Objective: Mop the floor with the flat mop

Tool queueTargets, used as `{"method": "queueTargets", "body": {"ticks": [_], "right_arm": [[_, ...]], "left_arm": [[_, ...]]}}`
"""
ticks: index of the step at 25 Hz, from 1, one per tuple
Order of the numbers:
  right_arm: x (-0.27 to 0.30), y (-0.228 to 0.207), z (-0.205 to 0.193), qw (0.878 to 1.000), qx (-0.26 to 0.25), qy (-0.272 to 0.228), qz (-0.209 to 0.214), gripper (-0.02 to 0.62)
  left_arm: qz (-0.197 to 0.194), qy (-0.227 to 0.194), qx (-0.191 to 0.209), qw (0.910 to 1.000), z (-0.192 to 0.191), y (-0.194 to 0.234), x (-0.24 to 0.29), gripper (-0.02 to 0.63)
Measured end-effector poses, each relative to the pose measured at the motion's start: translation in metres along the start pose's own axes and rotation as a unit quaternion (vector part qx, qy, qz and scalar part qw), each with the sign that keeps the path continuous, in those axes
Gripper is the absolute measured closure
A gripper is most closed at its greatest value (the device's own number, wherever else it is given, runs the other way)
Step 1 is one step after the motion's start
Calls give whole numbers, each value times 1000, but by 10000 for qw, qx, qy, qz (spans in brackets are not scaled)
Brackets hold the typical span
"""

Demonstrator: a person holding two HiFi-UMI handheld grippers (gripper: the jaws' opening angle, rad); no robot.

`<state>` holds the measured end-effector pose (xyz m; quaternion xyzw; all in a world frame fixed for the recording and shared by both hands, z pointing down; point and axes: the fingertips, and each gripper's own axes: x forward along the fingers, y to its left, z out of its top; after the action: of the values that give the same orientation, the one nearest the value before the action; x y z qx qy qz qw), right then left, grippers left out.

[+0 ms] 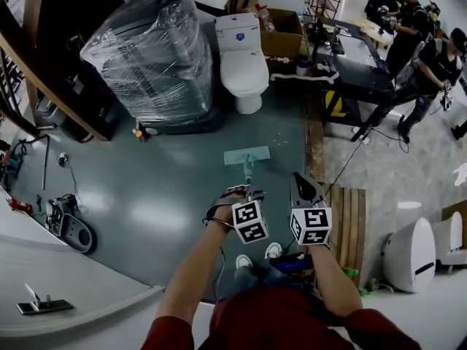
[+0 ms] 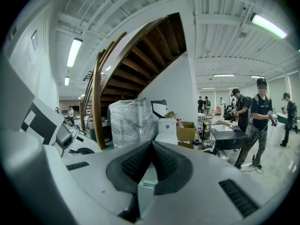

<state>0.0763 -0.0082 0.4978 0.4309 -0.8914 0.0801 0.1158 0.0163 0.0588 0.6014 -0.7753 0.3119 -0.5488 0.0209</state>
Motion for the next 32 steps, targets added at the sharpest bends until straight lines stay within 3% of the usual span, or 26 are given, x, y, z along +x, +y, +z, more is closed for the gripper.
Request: {"method": "queueTargets", "body": {"ticks": [10, 22, 32], "right_arm": [[21, -28, 5, 10000, 29, 10, 71, 578], [56, -69, 8, 9995, 64, 33, 301, 577], [77, -78, 2, 9992, 59, 145, 366, 578]], "left_arm": [[-3, 150, 0, 9999, 16, 33, 20, 537], [152, 227, -303, 9992, 37, 79, 52, 537], [204, 206, -394, 9988, 43, 110, 68, 537]]}}
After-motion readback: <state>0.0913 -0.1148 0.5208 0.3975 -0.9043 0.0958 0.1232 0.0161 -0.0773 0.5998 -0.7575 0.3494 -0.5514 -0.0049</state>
